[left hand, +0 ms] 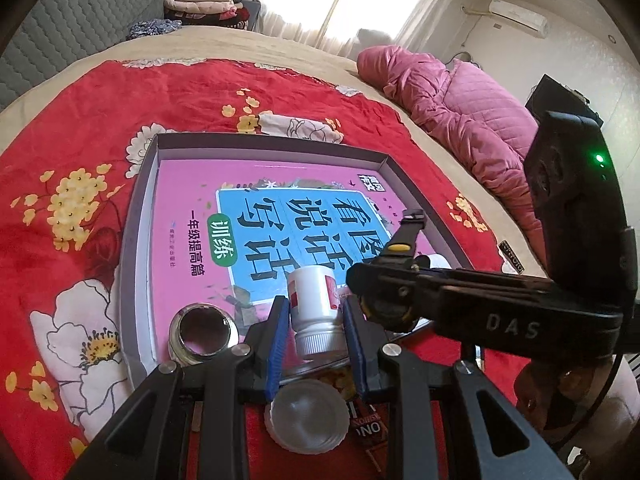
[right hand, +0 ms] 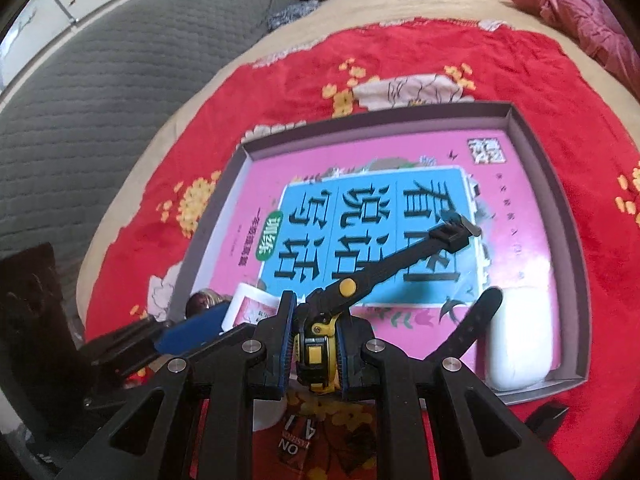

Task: Organize rigid objects
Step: 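Lower the yellow watch into the box and open the right tool while the left holds the pill bottle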

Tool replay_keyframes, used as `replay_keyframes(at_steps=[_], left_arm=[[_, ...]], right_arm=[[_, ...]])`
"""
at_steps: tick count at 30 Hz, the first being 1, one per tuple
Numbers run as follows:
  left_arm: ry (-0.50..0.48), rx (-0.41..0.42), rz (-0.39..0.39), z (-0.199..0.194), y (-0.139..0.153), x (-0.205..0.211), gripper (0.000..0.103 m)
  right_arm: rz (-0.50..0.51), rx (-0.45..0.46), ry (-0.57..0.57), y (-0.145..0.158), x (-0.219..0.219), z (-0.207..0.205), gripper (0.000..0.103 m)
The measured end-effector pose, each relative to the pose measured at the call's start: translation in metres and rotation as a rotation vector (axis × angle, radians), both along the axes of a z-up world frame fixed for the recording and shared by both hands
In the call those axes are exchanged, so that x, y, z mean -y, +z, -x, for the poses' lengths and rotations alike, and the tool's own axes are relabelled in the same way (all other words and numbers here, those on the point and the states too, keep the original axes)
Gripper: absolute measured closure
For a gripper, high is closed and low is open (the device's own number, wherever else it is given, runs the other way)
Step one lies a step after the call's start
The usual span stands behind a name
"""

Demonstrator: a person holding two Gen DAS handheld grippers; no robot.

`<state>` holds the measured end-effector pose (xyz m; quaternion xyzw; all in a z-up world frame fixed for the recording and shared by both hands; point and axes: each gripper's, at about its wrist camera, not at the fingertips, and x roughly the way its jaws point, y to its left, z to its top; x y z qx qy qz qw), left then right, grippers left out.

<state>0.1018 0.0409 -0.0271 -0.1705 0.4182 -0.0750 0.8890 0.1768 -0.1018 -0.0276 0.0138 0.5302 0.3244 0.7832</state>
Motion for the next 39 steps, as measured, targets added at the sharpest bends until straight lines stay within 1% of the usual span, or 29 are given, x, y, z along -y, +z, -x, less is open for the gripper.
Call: replay_keyframes(at_steps=[4, 10, 15, 21, 22, 23, 29, 33, 34, 37, 39], left_arm=[[-0.003, -0.002, -0.008, -0.001, -0.001, 0.001, 0.075], [-0.005, -0.012, -0.012, -0.003, -0.004, 0.000, 0.075], [-0.004, -0.020, -0.014, -0.004, -0.007, 0.000, 0.075], [-0.006, -0.024, -0.015, -0.004, -0.008, 0.000, 0.075], [-0.006, -0.026, -0.014, -0.004, -0.008, 0.000, 0.075], [-0.006, -0.027, -0.014, -0.005, -0.009, 0.000, 0.075], [-0.007, -0.033, -0.016, -0.006, -0.011, 0.001, 0.075], [-0.011, -0.038, -0.020, -0.007, -0.013, 0.002, 0.075], [-0.012, -0.039, -0.021, -0.007, -0.013, 0.002, 0.075], [-0.013, -0.043, -0.024, -0.008, -0.015, 0.004, 0.075], [-0.012, -0.042, -0.027, -0.009, -0.016, 0.005, 0.075]], right_arm=[[0.018, -0.014, 0.007, -0.004, -0.004, -0.002, 0.085], [0.017, -0.039, -0.006, -0.011, -0.005, -0.008, 0.083], [-0.009, -0.086, -0.031, -0.020, -0.004, -0.018, 0.081], [-0.020, -0.119, -0.065, -0.025, -0.002, -0.023, 0.078], [-0.032, -0.125, -0.075, -0.026, 0.000, -0.024, 0.075], [-0.041, -0.123, -0.085, -0.025, 0.001, -0.024, 0.072], [-0.069, -0.126, -0.101, -0.022, 0.008, -0.025, 0.071], [-0.088, -0.100, -0.113, -0.015, 0.014, -0.022, 0.070], [-0.094, -0.084, -0.120, -0.011, 0.016, -0.020, 0.068], [-0.115, -0.055, -0.138, -0.003, 0.024, -0.016, 0.058], [-0.125, -0.039, -0.153, 0.001, 0.030, -0.014, 0.057]])
